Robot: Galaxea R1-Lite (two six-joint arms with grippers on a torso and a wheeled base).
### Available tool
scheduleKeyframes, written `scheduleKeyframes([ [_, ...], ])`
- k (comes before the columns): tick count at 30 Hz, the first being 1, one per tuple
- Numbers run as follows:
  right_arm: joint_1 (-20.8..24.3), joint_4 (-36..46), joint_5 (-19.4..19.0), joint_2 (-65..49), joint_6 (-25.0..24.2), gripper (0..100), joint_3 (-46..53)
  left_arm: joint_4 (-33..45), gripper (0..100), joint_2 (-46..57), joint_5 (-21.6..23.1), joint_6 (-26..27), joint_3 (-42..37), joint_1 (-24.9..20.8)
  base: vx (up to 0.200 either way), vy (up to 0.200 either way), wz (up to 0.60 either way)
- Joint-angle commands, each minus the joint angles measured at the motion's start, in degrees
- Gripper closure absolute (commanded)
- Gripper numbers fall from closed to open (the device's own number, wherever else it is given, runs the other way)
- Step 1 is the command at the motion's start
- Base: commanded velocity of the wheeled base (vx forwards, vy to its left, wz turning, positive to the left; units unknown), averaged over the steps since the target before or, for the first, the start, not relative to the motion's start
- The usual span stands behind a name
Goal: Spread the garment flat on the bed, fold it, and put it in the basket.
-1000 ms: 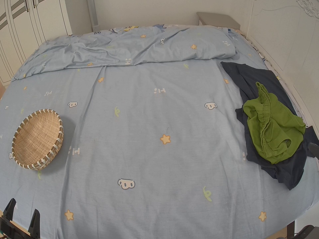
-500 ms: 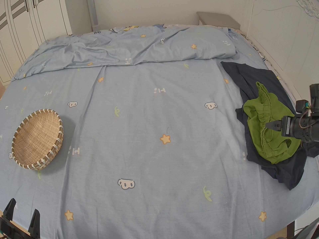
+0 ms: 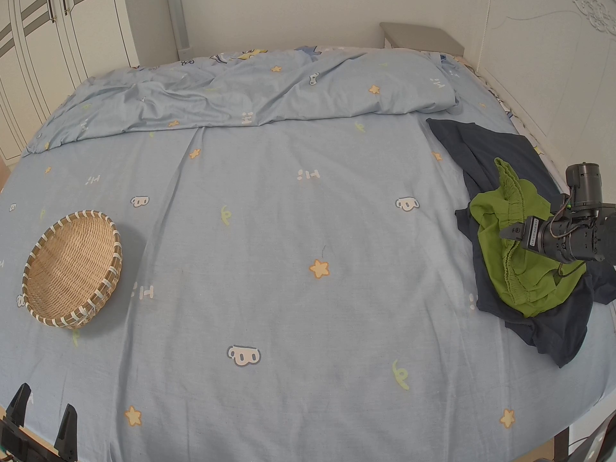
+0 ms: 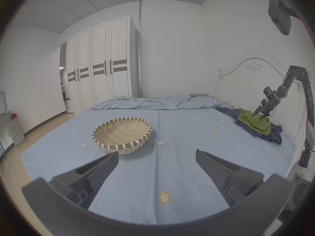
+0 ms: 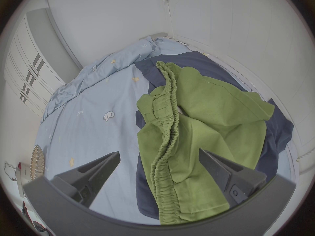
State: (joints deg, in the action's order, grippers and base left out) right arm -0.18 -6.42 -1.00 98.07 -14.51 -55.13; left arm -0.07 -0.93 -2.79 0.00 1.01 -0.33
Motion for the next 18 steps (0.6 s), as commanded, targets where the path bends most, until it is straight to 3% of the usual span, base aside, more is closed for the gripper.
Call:
scheduleKeyframes([
  [1, -0.17, -1.57, 0.03, 2.83, -0.52, 0, -0.42, -0.01, 0, 0.93, -0.02, 0.0, -0.92, -0.02, 0.0, 0.0, 0.0],
  [7, 0.01, -5.7, 0.03, 4.58, -1.05, 0, -0.42, -0.01, 0, 0.93, -0.02, 0.0, -0.92, -0.02, 0.0, 0.0, 0.0],
  [18, -0.08, -5.97, -0.06, 7.66, -1.67, 0, -2.09, -0.01, 0, 0.93, -0.02, 0.0, -1.01, -0.02, 0.0, 0.0, 0.0],
])
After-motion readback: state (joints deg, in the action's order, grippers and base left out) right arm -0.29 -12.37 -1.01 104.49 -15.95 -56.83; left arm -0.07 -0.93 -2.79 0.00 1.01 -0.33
